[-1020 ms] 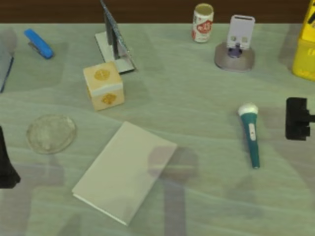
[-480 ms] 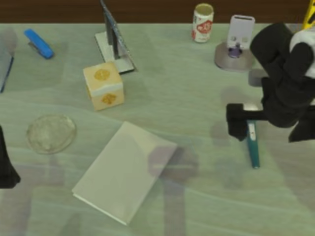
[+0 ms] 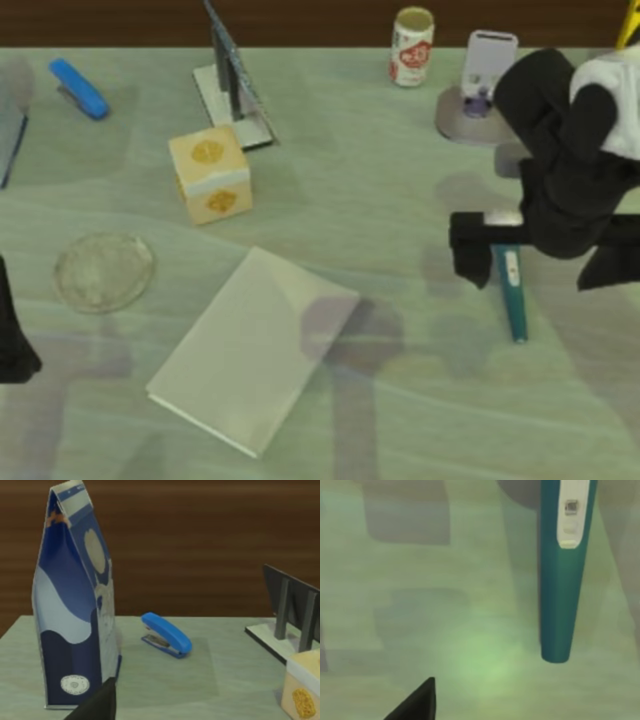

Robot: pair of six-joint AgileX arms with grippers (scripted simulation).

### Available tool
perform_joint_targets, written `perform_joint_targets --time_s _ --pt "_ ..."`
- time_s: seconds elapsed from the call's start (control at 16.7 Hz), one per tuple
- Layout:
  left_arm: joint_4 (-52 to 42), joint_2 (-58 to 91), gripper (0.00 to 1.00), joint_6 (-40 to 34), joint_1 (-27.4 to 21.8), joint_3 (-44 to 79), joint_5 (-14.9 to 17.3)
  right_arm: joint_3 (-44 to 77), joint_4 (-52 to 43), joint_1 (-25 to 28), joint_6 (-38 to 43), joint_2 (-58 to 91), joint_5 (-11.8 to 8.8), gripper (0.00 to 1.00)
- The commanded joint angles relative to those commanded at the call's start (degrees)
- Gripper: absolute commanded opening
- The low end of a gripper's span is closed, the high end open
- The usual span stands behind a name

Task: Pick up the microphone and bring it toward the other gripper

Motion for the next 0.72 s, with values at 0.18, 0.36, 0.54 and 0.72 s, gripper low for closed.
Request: perform_joint_targets --time_s 0.18,0.36,0.54,0.72 --pt "0.00 0.00 1.00 0.00 0.00 0.00 0.00 -1.61 3.96 0.00 -0.17 2.63 0.02 1.00" --pt "0.00 0.00 1.00 0.00 0.00 0.00 0.00 -4.40 11.96 -0.16 -0.24 7.27 0.04 1.00" --pt "0.00 0.00 1.00 0.00 0.00 0.00 0.00 -6.89 18.49 -0.31 -0.34 11.39 0.06 1.00" --pt "0.00 0.00 1.00 0.00 0.00 0.00 0.00 -7.50 19.91 -0.34 -0.36 12.49 0.07 1.00"
